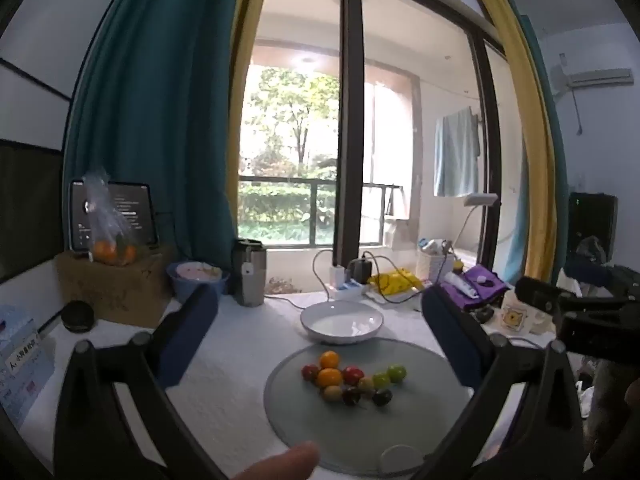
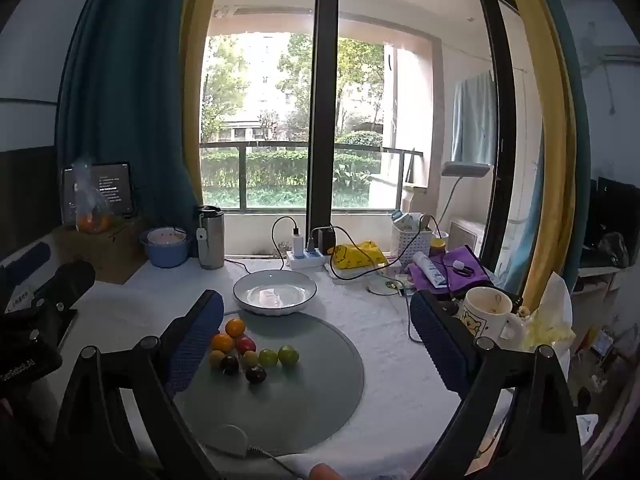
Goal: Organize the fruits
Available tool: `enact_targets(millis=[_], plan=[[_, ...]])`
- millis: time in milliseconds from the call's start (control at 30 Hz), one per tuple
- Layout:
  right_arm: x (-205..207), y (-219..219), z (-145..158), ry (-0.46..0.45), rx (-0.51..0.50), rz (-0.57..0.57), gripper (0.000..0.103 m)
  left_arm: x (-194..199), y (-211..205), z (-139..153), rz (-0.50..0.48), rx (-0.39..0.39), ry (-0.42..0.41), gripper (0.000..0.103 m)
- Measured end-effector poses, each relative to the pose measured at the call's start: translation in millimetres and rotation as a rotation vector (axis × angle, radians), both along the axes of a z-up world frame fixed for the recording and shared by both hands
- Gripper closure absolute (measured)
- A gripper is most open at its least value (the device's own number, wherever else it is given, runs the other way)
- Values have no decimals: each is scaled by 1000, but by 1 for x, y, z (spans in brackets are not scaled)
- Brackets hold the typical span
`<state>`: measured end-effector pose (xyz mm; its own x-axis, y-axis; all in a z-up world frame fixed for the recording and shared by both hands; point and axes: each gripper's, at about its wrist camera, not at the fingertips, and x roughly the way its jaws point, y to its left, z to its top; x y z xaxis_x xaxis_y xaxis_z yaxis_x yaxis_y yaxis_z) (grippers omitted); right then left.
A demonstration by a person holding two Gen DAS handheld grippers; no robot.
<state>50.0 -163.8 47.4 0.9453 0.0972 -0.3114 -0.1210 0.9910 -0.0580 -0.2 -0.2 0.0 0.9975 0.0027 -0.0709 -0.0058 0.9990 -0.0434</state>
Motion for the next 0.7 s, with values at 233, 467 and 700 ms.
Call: enact_targets(millis=[233, 467, 700], plan=[[-2, 2, -7, -3, 7, 13, 7, 1, 0, 2, 11, -22, 27, 1], [-2, 2, -11, 5, 9, 5, 7, 1, 6, 0, 12, -37, 27, 1], [0, 1, -6, 17, 17, 11, 7, 1, 6, 1, 10, -32, 25, 1]])
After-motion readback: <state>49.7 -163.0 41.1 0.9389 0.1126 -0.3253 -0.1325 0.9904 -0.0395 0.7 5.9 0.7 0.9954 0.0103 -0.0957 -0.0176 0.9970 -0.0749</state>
